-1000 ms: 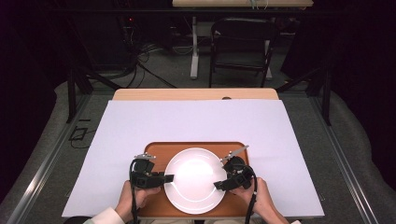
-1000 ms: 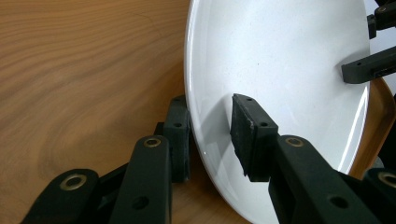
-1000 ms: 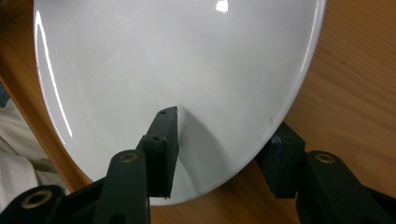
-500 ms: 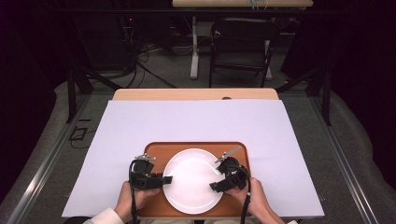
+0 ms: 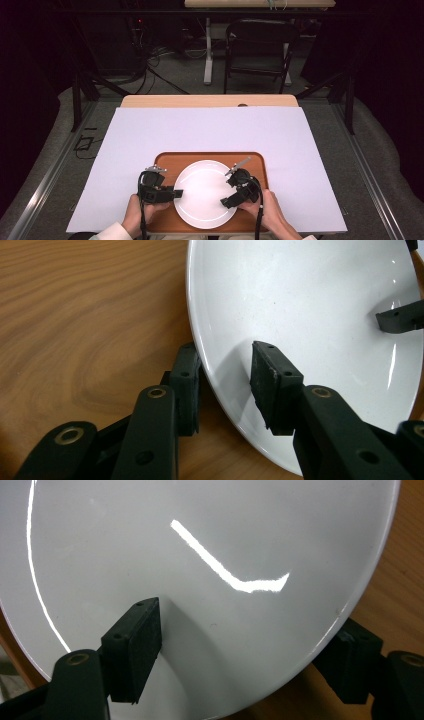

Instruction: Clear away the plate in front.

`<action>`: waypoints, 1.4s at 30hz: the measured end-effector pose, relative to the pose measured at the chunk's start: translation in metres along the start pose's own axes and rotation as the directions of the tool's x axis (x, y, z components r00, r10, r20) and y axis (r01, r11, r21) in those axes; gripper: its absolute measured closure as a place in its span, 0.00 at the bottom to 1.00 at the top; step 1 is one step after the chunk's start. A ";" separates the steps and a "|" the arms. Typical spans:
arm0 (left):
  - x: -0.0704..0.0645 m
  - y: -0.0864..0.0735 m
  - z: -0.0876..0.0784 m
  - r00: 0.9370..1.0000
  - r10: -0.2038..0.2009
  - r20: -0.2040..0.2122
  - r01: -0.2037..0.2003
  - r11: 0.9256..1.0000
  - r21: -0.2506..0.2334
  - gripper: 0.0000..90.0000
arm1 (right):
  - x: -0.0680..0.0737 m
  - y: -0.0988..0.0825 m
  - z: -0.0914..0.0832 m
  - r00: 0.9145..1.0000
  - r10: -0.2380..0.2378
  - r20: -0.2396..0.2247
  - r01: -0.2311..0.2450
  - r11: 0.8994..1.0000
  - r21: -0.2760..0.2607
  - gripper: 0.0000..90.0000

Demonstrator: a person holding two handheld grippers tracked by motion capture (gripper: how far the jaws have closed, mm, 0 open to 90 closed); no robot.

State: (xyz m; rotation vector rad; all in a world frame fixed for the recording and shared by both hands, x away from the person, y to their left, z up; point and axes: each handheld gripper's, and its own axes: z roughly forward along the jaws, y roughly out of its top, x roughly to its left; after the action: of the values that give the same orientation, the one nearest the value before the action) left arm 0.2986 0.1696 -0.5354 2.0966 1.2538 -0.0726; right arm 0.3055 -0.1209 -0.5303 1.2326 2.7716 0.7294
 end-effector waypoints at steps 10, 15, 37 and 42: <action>0.000 0.001 -0.001 1.000 0.006 -0.019 -0.006 1.000 -0.006 0.71 | 0.001 0.000 0.004 0.998 -0.052 -0.032 0.052 0.998 0.019 0.11; 0.000 0.000 -0.001 1.000 0.012 -0.026 -0.012 1.000 0.000 0.70 | 0.002 0.000 0.006 0.997 -0.064 -0.053 0.065 0.997 0.030 0.03; -0.006 0.005 -0.007 0.995 0.069 -0.070 -0.072 0.996 -0.044 0.41 | -0.002 0.000 -0.008 0.996 -0.088 -0.024 0.087 0.996 -0.034 0.00; -0.013 0.008 -0.017 0.986 0.140 -0.093 -0.147 0.986 -0.079 0.32 | -0.004 -0.004 -0.025 0.994 -0.108 0.001 0.108 0.990 -0.086 0.00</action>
State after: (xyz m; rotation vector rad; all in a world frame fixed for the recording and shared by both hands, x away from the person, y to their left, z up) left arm 0.2932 0.1669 -0.5136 2.1287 1.1315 0.1363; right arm 0.3004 -0.1360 -0.5098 1.0583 2.7517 0.8325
